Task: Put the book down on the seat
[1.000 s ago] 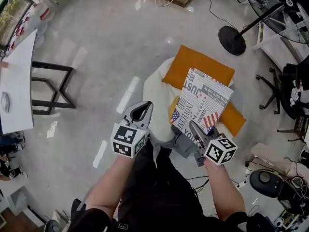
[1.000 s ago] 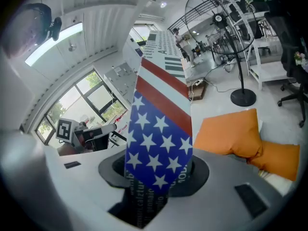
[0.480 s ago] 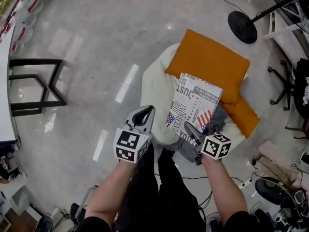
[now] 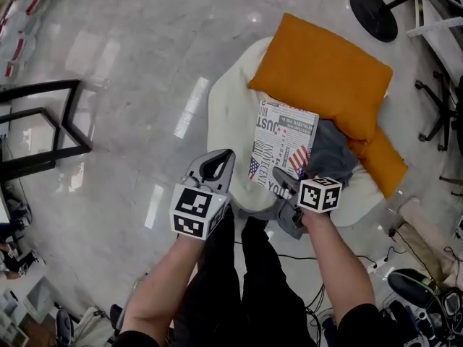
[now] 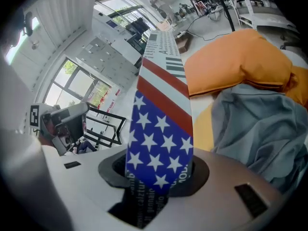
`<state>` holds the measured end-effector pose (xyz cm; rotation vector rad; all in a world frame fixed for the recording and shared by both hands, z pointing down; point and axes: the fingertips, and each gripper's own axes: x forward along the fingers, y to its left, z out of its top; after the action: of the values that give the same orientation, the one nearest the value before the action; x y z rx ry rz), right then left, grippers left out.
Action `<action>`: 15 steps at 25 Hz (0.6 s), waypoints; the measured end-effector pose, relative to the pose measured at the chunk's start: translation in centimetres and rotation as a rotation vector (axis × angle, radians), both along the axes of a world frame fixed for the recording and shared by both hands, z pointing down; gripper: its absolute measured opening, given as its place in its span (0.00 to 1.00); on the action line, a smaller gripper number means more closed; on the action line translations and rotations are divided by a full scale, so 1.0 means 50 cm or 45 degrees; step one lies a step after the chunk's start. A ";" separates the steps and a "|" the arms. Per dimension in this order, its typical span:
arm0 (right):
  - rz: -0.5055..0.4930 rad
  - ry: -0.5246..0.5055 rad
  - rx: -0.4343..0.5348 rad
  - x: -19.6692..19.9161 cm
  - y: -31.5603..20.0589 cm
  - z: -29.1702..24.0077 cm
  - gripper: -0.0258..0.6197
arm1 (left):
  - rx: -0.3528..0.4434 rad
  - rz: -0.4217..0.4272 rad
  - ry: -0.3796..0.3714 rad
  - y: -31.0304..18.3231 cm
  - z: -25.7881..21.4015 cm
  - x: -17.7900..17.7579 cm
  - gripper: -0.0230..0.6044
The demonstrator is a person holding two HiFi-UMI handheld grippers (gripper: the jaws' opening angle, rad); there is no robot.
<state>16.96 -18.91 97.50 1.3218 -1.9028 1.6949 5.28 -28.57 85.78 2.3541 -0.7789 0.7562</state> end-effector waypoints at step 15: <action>-0.045 0.021 -0.161 0.003 -0.014 0.172 0.31 | -0.029 0.055 -0.024 -0.001 0.058 0.006 0.04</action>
<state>17.13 -19.63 106.12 1.2431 -1.7675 1.7505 5.57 -28.60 88.69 2.3537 -0.7259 0.8018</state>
